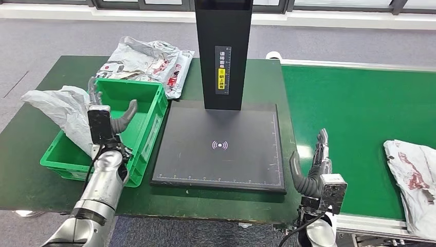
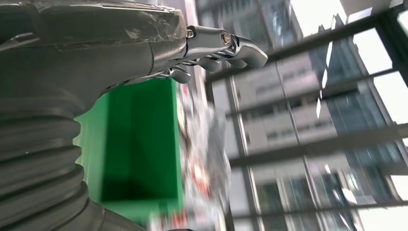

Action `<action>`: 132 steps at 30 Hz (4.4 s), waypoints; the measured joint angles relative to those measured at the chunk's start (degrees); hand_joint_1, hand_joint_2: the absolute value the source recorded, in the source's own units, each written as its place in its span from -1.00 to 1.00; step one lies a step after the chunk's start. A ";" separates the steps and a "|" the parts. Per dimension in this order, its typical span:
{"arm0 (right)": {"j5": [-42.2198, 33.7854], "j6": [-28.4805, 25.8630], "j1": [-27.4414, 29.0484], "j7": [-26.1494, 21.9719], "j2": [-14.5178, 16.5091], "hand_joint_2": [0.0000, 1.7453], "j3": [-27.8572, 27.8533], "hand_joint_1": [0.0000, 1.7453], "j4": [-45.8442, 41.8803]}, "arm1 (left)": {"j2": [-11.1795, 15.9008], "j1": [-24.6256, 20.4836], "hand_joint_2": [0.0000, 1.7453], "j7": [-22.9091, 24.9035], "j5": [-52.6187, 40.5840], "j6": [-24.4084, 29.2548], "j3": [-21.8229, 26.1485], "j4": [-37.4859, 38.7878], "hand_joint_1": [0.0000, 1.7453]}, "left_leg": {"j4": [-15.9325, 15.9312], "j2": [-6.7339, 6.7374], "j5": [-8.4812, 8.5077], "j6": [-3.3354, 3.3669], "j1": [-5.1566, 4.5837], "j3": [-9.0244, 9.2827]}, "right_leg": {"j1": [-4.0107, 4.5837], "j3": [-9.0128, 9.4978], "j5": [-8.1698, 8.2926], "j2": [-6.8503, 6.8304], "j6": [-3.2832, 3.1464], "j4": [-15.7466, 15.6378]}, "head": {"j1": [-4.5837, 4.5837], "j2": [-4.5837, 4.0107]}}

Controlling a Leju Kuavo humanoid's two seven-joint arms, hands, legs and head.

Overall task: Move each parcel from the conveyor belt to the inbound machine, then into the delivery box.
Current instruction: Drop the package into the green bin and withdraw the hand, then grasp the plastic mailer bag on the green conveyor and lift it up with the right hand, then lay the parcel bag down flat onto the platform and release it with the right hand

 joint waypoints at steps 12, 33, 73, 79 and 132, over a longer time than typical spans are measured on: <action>0.54 -0.71 -5.16 1.38 -3.04 0.00 -4.52 -1.00 12.11 | -4.13 2.21 1.00 2.26 9.40 -17.33 -11.57 -0.66 -1.00 | 0.00 -0.03 -0.02 0.04 -0.13 -0.05 | 0.01 -0.03 -0.02 -0.04 0.04 0.00 | -0.02 0.00; 29.66 -21.48 -18.27 21.57 -13.62 1.00 -18.49 -1.00 48.18 | -6.83 2.14 1.00 6.44 3.18 -25.22 -19.96 16.55 -1.00 | 0.01 -0.01 -0.09 0.17 -0.15 -0.10 | -0.17 -0.10 0.00 0.01 0.15 -0.01 | -0.02 0.00; 58.06 -11.35 -23.04 42.89 -18.31 1.00 -29.88 1.00 60.98 | -6.00 6.73 1.00 9.28 -3.04 -19.37 -19.25 13.17 -1.00 | 0.02 0.00 -0.11 0.21 -0.15 -0.09 | -0.15 -0.02 -0.02 0.01 0.18 -0.02 | -0.02 0.00; 56.08 -15.11 -23.24 34.25 -17.37 1.00 -31.12 1.00 61.01 | -5.94 6.79 1.00 9.50 -4.40 -19.21 -18.51 12.88 -1.00 | 0.01 0.00 -0.11 0.22 -0.14 -0.08 | -0.16 -0.01 -0.01 0.01 0.19 -0.01 | -0.02 0.00; 24.40 5.99 -15.68 12.77 1.08 -1.00 29.85 -1.00 19.29 | -7.81 0.91 1.00 -1.62 7.91 -7.68 -11.96 10.34 -1.00 | 0.01 0.00 0.00 0.16 -0.12 -0.23 | -0.14 -0.27 -0.03 0.02 0.15 0.14 | -0.02 0.00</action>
